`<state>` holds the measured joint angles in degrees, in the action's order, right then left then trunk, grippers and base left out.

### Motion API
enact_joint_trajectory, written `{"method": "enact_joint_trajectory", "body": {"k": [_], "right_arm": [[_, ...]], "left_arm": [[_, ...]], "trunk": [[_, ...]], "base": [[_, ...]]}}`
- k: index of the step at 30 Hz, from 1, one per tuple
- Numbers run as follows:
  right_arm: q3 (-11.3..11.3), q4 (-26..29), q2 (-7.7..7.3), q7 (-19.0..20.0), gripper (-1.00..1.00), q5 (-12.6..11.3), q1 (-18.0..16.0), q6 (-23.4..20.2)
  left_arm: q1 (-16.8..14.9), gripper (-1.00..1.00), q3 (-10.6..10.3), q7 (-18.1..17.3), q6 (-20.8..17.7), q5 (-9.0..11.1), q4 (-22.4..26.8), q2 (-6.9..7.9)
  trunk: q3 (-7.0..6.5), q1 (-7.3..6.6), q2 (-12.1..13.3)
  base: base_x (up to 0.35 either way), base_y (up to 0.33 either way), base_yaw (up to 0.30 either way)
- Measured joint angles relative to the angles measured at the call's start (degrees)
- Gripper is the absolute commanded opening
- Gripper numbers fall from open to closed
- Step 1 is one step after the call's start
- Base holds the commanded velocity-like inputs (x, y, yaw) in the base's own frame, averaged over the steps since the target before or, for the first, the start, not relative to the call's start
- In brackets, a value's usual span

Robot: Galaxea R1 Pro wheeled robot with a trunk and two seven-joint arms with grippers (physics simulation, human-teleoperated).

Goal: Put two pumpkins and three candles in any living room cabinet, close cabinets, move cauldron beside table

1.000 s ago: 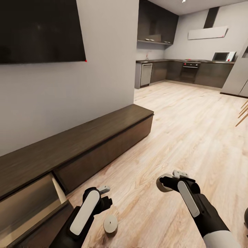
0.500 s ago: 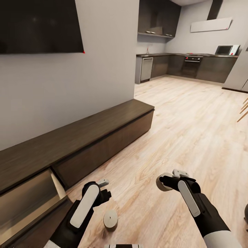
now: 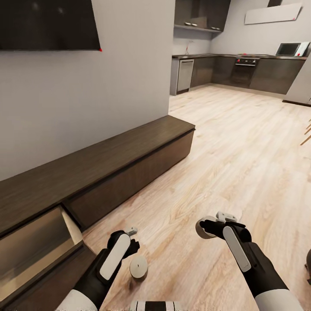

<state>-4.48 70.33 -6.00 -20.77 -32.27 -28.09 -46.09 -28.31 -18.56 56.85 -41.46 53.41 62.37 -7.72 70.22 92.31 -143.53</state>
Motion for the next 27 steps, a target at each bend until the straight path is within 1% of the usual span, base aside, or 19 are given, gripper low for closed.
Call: {"method": "enact_joint_trajectory", "body": {"k": [1,2,4,5,10,23,26,27], "right_arm": [[0.0,0.0,0.00,0.0,-1.00,0.0,0.0,0.0],[0.0,0.0,0.00,0.0,-1.00,0.0,0.0,0.0],[0.0,0.0,0.00,0.0,-1.00,-0.1,0.0,0.0],[0.0,-0.1,0.00,0.0,-1.00,-0.1,0.0,0.0],[0.0,-0.2,0.00,0.1,-1.00,-0.1,0.0,0.0],[-0.1,-0.2,0.09,0.1,-1.00,-0.1,0.0,0.0],[-0.1,-0.2,0.09,0.1,-1.00,-0.1,0.0,0.0],[-0.4,0.1,-0.24,0.4,-1.00,0.2,0.3,0.2]], "left_arm": [[-0.1,1.00,0.0,-1.6,0.6,-1.9,-0.3,-0.14],[-0.2,1.00,0.0,-2.8,1.1,-3.3,-0.5,-0.22],[-0.3,1.00,0.0,-4.5,1.7,-5.0,-0.8,-0.33],[-0.3,1.00,0.0,-4.8,1.8,-5.3,-0.8,-0.38],[-0.3,1.00,0.1,-5.3,2.4,-5.8,-0.9,-0.44],[-0.3,1.00,0.1,-5.3,2.9,-5.8,-0.9,-0.48],[-0.3,1.00,0.1,-5.3,2.9,-5.7,-0.9,-0.63],[-0.3,1.00,-0.2,-5.6,3.2,-5.7,-1.2,-0.96]], "trunk": [[0.22,0.03,0.0],[0.44,0.05,0.0],[0.89,0.10,-0.1],[1.11,0.13,-0.1],[2.22,0.26,-0.1],[5.10,0.59,-0.3],[5.76,0.67,-0.4],[5.76,0.67,-0.4]], "base": [[0.000,0.000,0.000],[0.000,0.000,0.000],[0.000,0.000,0.000],[0.000,0.000,0.000],[0.000,0.000,0.000],[0.000,0.000,0.000],[0.000,0.000,0.000],[0.000,0.000,0.000]]}}
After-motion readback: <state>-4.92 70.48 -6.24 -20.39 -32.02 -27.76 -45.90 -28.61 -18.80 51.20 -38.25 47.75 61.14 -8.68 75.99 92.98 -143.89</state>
